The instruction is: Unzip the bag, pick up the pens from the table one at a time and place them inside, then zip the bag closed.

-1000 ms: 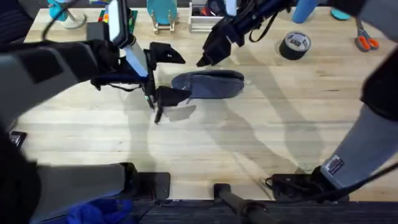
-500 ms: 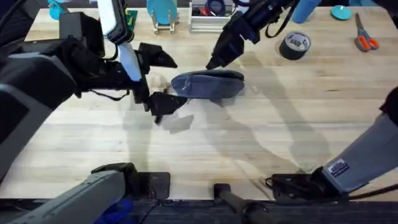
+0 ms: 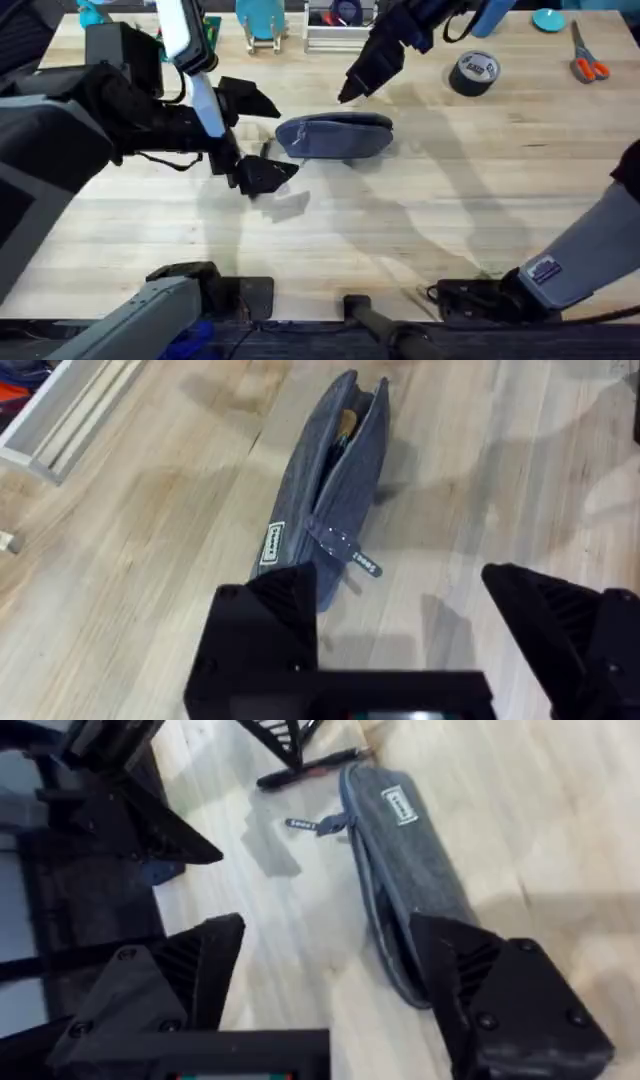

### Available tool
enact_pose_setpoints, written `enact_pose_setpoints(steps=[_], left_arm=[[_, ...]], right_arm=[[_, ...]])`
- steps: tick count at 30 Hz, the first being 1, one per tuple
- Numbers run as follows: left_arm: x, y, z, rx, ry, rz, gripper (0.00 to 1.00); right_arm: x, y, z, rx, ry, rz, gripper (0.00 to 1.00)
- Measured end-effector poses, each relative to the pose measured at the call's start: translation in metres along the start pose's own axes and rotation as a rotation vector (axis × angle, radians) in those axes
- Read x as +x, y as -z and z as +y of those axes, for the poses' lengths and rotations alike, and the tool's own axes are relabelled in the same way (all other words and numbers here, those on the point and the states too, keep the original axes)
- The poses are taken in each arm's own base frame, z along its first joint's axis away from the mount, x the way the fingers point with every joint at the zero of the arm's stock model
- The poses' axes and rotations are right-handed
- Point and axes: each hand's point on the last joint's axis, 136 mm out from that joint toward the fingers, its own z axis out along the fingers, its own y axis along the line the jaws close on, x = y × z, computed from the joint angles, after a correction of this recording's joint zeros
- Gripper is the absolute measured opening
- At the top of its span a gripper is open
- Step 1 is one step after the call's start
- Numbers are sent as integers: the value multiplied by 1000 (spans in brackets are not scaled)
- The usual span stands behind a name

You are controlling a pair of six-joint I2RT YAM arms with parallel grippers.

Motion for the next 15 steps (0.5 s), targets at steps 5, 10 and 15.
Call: enact_pose_setpoints(steps=[5, 10, 15], left_arm=[[0, 0, 0, 0, 6, 0, 993], [-1, 0, 0, 1, 6, -3, 993], [-1, 0, 0, 2, 6, -3, 993]], right_arm=[[13, 0, 0, 17, -41, 60, 996], [28, -2, -9, 107, -30, 168, 996], [28, -5, -9, 201, 45, 257, 995]])
